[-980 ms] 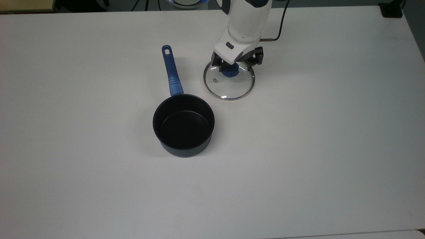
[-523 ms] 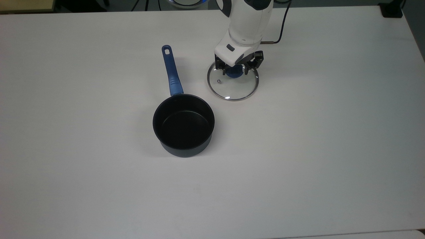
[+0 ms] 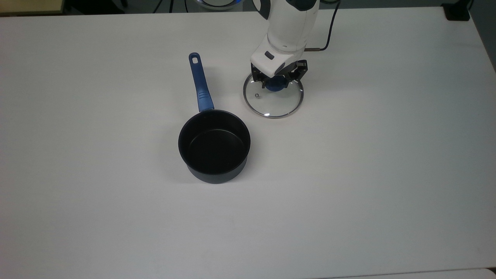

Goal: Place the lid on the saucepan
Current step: 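Lift the glass lid and carry it over the saucepan rim, then lower the lid onto the saucepan rim and settle it flat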

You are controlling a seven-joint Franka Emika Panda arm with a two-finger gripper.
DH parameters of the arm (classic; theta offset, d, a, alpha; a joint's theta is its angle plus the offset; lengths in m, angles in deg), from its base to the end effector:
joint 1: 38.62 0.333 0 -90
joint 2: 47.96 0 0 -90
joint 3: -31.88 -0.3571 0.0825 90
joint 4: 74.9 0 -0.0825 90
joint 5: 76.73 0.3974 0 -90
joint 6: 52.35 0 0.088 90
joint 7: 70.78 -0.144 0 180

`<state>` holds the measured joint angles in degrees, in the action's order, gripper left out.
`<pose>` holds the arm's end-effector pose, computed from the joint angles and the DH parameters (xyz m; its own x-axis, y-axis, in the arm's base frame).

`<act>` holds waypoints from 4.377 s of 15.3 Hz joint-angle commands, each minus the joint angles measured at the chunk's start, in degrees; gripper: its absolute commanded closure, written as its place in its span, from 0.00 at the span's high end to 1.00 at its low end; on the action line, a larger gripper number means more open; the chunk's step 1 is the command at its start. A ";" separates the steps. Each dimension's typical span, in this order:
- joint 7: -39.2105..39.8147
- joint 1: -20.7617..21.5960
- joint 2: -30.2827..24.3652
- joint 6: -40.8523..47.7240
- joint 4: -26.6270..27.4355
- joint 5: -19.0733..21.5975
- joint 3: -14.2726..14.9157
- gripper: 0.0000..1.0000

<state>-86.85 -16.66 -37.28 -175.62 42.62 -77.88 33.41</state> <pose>0.5494 0.2034 0.3367 0.9933 0.0860 -0.0769 0.0896 -0.9950 0.0437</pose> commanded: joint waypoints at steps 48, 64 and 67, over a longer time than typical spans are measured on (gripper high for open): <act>-14.07 -14.31 20.08 10.94 -40.70 5.46 3.75 0.32; -9.94 -13.61 19.91 16.04 -39.92 2.65 2.87 0.27; -10.46 -13.61 19.73 16.04 -39.56 2.56 2.87 0.26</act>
<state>-97.82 -30.29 -17.90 -161.40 2.62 -74.42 36.87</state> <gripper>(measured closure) 0.392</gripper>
